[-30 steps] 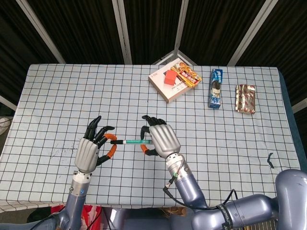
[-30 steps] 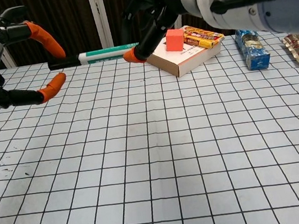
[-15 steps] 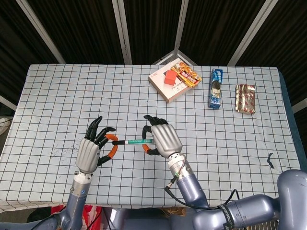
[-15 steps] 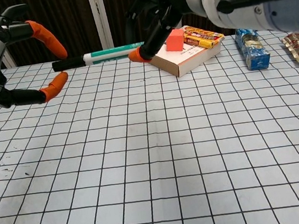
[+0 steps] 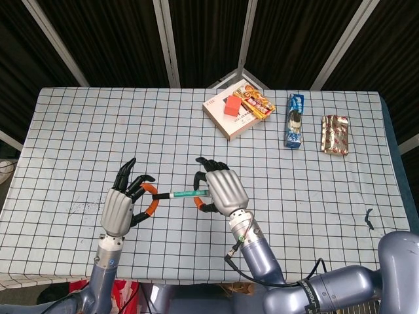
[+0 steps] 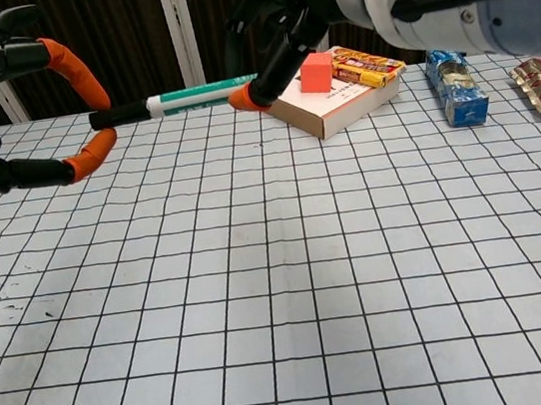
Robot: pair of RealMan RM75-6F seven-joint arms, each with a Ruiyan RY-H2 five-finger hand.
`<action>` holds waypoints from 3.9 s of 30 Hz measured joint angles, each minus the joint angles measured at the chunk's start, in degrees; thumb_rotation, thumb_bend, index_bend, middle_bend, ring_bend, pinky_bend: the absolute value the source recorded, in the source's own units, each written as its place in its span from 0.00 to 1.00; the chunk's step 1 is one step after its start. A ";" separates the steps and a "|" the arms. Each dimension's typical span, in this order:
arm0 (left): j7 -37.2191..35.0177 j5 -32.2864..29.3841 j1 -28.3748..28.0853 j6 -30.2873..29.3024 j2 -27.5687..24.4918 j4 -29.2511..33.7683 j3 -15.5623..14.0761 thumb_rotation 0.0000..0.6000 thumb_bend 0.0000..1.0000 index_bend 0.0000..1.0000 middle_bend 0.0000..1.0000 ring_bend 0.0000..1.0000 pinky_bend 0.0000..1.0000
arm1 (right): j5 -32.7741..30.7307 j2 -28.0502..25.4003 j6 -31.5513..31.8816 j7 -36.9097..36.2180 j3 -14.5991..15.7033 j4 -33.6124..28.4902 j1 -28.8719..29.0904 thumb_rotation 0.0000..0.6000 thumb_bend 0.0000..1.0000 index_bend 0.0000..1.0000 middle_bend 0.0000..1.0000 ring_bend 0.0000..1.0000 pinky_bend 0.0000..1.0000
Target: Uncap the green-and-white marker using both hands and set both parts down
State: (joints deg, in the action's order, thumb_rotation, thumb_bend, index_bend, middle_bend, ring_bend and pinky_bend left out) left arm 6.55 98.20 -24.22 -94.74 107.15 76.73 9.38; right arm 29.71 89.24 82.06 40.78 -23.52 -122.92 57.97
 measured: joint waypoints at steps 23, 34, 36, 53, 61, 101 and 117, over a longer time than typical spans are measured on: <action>-5.17 -0.57 2.44 -3.81 -2.65 -0.03 -0.25 1.00 0.47 0.63 0.39 0.02 0.10 | 0.55 -1.77 -1.30 -3.58 1.56 1.58 -2.64 1.00 0.45 0.74 0.17 0.17 0.19; -15.19 -2.38 6.26 -5.12 -5.82 -5.01 -3.23 1.00 0.47 0.63 0.37 0.02 0.10 | 3.74 -3.30 -5.41 -10.06 6.87 5.43 -7.57 1.00 0.46 0.74 0.17 0.17 0.19; -16.52 -2.97 6.65 -4.42 -5.63 -7.05 -3.81 1.00 0.47 0.63 0.37 0.02 0.10 | 4.76 -3.07 -6.44 -11.41 8.15 6.78 -8.44 1.00 0.46 0.74 0.17 0.17 0.19; -29.20 -8.10 2.97 7.82 6.92 -30.48 -3.67 1.00 0.47 0.63 0.36 0.02 0.10 | 10.57 3.81 -15.23 -18.98 14.29 19.66 -12.87 1.00 0.46 0.75 0.17 0.17 0.19; -30.23 -10.50 0.59 13.40 12.49 -36.35 -2.85 1.00 0.46 0.57 0.32 0.01 0.10 | 11.25 6.10 -16.78 -18.89 14.24 22.46 -13.71 1.00 0.46 0.75 0.17 0.17 0.19; -19.92 -11.38 11.06 1.18 -20.81 -0.76 -3.59 1.00 0.46 0.16 0.08 0.00 0.03 | 13.03 8.73 -24.01 -21.79 11.82 37.35 -15.72 1.00 0.47 0.69 0.17 0.17 0.19; -22.91 -11.22 13.32 0.86 -23.50 -1.24 -3.68 1.00 0.46 0.16 0.03 0.00 0.03 | 7.42 6.38 -24.03 -17.17 11.45 35.28 -16.06 1.00 0.39 0.16 0.15 0.13 0.15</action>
State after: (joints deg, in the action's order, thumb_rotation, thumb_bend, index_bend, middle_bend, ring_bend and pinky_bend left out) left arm -16.36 86.98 -10.90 -93.88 83.65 75.49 5.70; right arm 37.13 95.62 58.03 23.62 -12.07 -87.64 41.91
